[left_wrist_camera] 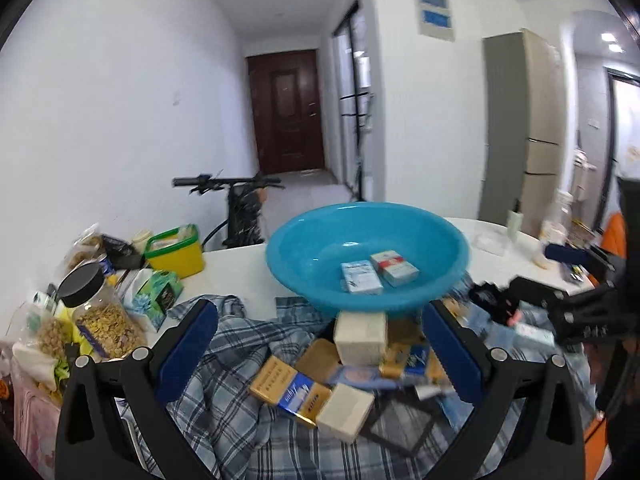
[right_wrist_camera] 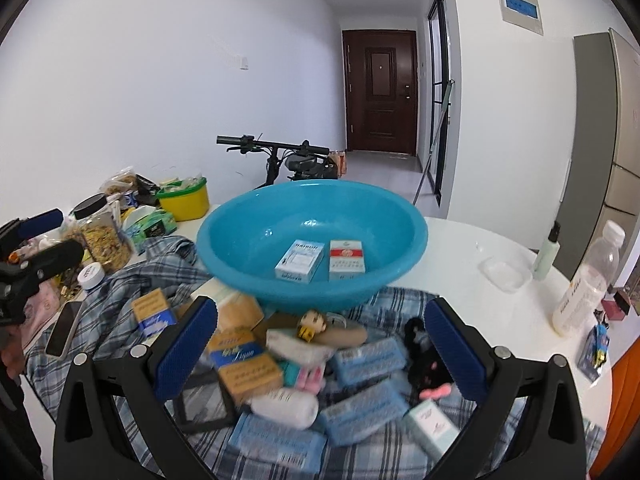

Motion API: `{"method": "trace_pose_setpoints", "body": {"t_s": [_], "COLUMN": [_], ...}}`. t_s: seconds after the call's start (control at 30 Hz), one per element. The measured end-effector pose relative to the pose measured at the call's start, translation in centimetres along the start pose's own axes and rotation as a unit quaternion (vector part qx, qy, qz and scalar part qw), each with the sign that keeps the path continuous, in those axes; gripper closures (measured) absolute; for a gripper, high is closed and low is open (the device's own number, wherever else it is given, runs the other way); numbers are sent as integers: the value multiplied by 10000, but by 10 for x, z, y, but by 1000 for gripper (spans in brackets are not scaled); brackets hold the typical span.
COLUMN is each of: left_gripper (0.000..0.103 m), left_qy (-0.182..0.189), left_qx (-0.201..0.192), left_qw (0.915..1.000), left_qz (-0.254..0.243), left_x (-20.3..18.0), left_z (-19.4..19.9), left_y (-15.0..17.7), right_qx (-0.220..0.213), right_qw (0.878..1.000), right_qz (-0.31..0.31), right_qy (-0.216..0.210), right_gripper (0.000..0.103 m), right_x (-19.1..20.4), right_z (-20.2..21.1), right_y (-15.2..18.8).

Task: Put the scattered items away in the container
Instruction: 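Move both tools back toward the pile of boxes, then grasp the white cardboard box with the left tool while the right tool reaches the pale green box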

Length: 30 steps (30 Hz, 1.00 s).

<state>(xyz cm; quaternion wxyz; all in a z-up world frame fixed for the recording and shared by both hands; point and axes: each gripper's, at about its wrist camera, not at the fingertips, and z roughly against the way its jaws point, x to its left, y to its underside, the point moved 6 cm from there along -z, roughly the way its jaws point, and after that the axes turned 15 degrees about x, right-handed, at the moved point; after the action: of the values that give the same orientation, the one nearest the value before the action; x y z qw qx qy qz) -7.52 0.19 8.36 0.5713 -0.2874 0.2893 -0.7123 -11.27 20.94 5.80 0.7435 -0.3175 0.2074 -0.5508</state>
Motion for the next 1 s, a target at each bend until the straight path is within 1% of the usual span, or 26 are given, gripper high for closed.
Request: {"method": "trace_pose_setpoints", "body": {"t_s": [0.07, 0.13, 0.17, 0.23, 0.3, 0.37, 0.47, 0.53, 0.6, 0.67, 0.7, 0.73, 0.77, 0.83, 0.87, 0.9, 0.93, 1.0], "left_gripper": [0, 0, 0, 0, 0, 0, 0, 0, 0, 0, 1, 3, 7, 11, 15, 24, 28, 43], "left_qy": [275, 624, 751, 1001, 1019, 1014, 1175, 1222, 1266, 1417, 1518, 1538, 1524, 1499, 1493, 1505, 1520, 1461], "left_qx": [-86, -64, 16, 334, 630, 685, 749, 840, 878, 912, 997, 1046, 1088, 1214, 1263, 1300, 1315, 1385], "left_qw": [9991, 9955, 9938, 9887, 9847, 9831, 9809, 9789, 9771, 9758, 9743, 9737, 9737, 9729, 9724, 9718, 9716, 9720], "left_qz": [-323, -706, -822, -1062, -1264, -1365, -1360, -1406, -1468, -1396, -1331, -1316, -1297, -1275, -1270, -1265, -1248, -1208], "left_x": [-8, -17, -19, -23, -28, -31, -35, -38, -38, -38, -37, -36, -35, -34, -34, -34, -34, -33], "left_z": [-3, -16, -25, -50, -72, -83, -97, -104, -108, -114, -118, -122, -125, -131, -133, -136, -137, -141], "left_y": [12, 27, 34, 50, 63, 69, 73, 75, 77, 78, 79, 81, 82, 85, 86, 88, 88, 90], "right_qx": [-10, -63, -84, -14, 126, 248, 394, 495, 565, 643, 679, 681, 673, 657, 651, 648, 658, 695], "right_qw": [9999, 9996, 9993, 9987, 9983, 9980, 9965, 9948, 9941, 9942, 9944, 9945, 9945, 9943, 9943, 9944, 9943, 9940], "right_qz": [-52, -138, -178, -263, -301, -342, -503, -645, -703, -674, -657, -652, -658, -678, -683, -681, -681, -689], "right_qy": [-97, -249, -317, -427, -485, -462, -531, -612, -598, -530, -478, -455, -452, -490, -494, -492, -485, -483], "right_gripper": [0, 0, 0, 0, 0, 0, 0, 0, 0, 0, 0, 0, 0, 0, 0, 0, 0, 0], "right_x": [-1, -3, -5, -10, -12, -17, -25, -30, -34, -35, -36, -37, -37, -37, -36, -36, -35, -35], "right_z": [4, 5, 4, -1, -9, -16, -24, -29, -32, -36, -37, -37, -37, -37, -37, -37, -38, -41], "right_y": [11, 20, 25, 36, 45, 54, 67, 73, 78, 81, 82, 83, 83, 84, 84, 84, 85, 86]}}
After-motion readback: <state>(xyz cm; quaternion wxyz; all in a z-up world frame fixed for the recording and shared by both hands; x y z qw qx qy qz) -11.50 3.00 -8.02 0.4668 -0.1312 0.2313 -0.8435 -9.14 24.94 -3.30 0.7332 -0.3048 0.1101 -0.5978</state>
